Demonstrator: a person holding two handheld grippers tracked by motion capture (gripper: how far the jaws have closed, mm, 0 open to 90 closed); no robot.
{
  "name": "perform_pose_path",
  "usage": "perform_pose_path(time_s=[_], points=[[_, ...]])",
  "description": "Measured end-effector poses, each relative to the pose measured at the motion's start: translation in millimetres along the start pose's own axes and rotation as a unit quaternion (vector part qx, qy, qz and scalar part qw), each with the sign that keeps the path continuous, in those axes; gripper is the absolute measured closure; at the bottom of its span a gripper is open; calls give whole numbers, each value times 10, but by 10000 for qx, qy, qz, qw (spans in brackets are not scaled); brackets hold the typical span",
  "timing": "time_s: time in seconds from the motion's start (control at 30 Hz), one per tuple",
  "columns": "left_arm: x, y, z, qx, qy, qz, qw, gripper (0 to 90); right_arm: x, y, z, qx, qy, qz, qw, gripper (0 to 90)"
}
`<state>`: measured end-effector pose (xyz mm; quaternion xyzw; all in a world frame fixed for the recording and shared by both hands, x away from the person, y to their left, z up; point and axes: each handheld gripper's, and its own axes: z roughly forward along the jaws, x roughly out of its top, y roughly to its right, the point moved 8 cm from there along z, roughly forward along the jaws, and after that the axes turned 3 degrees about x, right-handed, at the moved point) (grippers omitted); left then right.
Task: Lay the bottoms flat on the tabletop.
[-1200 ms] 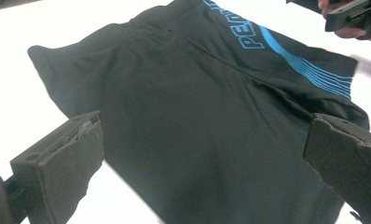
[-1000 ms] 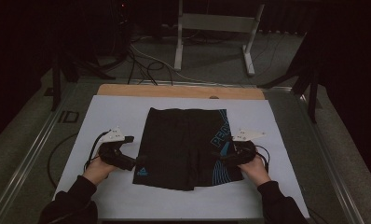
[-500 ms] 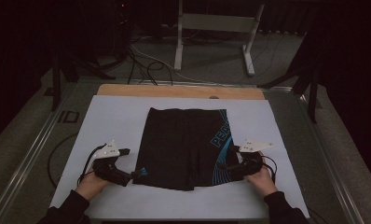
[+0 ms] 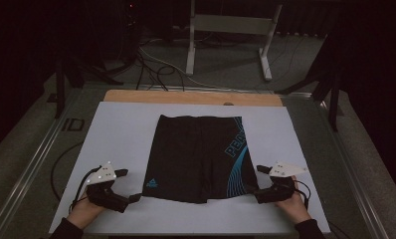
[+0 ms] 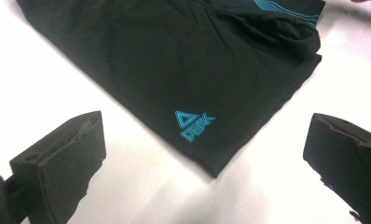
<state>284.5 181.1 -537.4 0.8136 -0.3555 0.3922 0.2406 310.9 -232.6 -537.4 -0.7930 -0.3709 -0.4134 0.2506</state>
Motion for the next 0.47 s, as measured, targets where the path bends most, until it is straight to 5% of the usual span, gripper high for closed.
perform_pose_path(time_s=[0.3, 0.47], points=[[-135, 19, -97, 107, -43, -26, 9999, 1, -136, 60, -123, -43, 17, 255, 9997, 106], [-127, 29, -91, 92, -53, 48, 9999, 1, -140, 36, -71, -13, -27, 137, 9999, 106]])
